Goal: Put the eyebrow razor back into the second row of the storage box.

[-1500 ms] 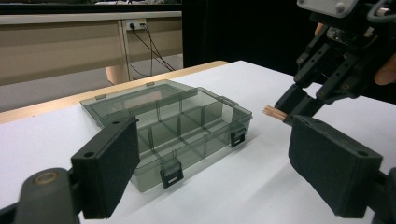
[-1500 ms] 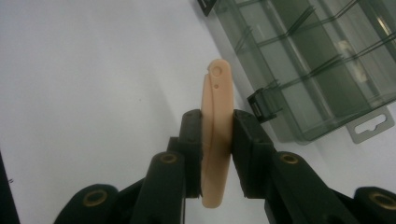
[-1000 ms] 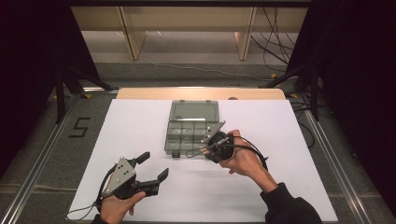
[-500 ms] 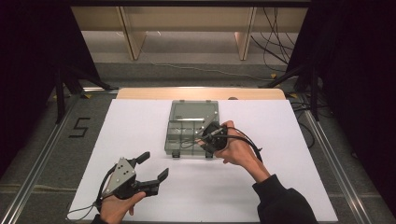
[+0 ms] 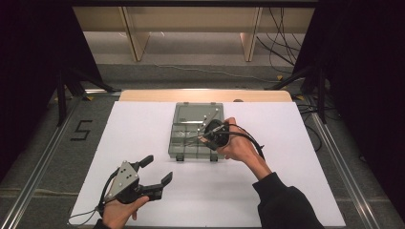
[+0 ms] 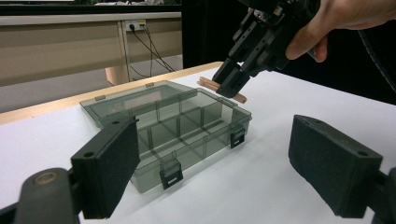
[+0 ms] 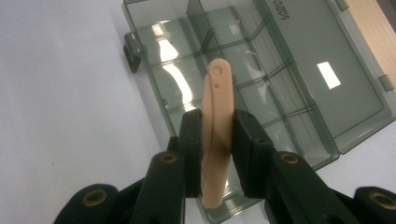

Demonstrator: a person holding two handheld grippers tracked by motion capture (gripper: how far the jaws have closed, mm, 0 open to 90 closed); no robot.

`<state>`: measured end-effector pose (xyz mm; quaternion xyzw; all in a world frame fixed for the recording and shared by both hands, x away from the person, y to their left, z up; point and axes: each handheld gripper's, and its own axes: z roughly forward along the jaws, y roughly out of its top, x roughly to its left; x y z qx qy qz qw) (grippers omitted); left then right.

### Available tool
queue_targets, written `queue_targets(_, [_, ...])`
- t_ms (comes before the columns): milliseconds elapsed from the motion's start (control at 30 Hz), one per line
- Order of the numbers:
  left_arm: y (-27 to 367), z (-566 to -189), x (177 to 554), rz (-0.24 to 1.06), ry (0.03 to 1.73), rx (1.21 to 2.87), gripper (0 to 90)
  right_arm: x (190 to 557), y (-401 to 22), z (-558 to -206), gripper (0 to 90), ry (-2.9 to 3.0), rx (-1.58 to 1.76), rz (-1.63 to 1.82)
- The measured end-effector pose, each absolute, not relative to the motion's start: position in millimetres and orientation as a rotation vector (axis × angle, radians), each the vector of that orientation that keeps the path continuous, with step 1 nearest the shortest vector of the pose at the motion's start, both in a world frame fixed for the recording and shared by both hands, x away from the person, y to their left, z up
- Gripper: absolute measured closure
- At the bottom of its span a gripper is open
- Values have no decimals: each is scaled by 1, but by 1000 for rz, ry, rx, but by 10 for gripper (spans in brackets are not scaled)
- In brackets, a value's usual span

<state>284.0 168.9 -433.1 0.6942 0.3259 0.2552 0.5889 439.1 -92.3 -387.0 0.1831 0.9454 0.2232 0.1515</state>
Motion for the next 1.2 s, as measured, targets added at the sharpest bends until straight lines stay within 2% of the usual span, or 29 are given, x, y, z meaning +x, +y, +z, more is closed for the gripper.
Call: queue_targets(1200, [169,-433,284,593,756,1615,161,466,-79,-411,747,2762,445,571])
